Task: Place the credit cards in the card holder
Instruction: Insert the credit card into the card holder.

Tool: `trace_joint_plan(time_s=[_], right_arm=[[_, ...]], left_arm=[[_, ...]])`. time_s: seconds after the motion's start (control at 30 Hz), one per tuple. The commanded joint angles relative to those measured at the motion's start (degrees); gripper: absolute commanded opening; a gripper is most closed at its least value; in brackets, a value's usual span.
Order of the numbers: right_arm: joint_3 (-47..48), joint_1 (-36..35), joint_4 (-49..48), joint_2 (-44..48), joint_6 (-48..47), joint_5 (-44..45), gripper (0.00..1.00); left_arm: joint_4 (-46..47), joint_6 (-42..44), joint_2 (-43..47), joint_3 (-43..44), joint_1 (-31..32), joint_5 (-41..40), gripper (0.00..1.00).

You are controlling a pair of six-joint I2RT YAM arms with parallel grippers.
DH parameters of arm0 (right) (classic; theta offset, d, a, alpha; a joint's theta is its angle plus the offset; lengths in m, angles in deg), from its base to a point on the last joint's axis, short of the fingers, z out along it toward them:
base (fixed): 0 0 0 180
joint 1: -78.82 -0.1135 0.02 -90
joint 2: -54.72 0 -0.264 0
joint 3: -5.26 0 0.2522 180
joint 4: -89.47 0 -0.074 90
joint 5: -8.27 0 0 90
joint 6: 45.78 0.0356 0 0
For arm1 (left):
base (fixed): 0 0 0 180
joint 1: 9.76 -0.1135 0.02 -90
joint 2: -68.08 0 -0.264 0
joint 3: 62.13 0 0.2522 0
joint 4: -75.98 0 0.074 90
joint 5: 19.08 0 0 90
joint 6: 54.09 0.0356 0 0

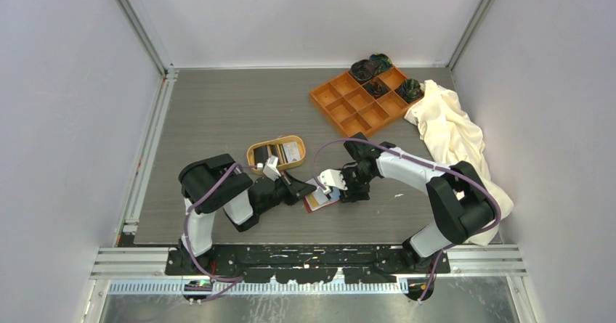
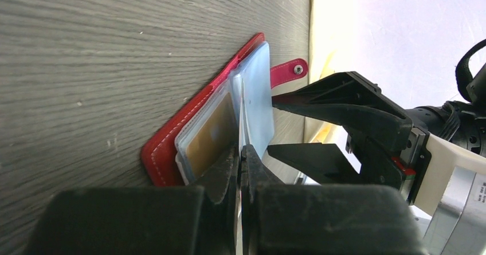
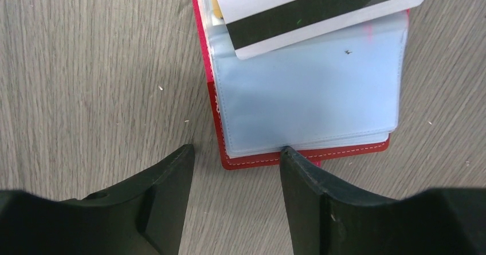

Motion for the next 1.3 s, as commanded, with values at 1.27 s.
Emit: trace_joint_plan(time_s=[1.27], right_arm=[[2.35, -1.92, 0.34, -1.33, 1.94, 0.62, 0.58]], left_arm=[[-14.39, -5.53, 3.12, 2.11, 1.0, 1.3, 0.0]])
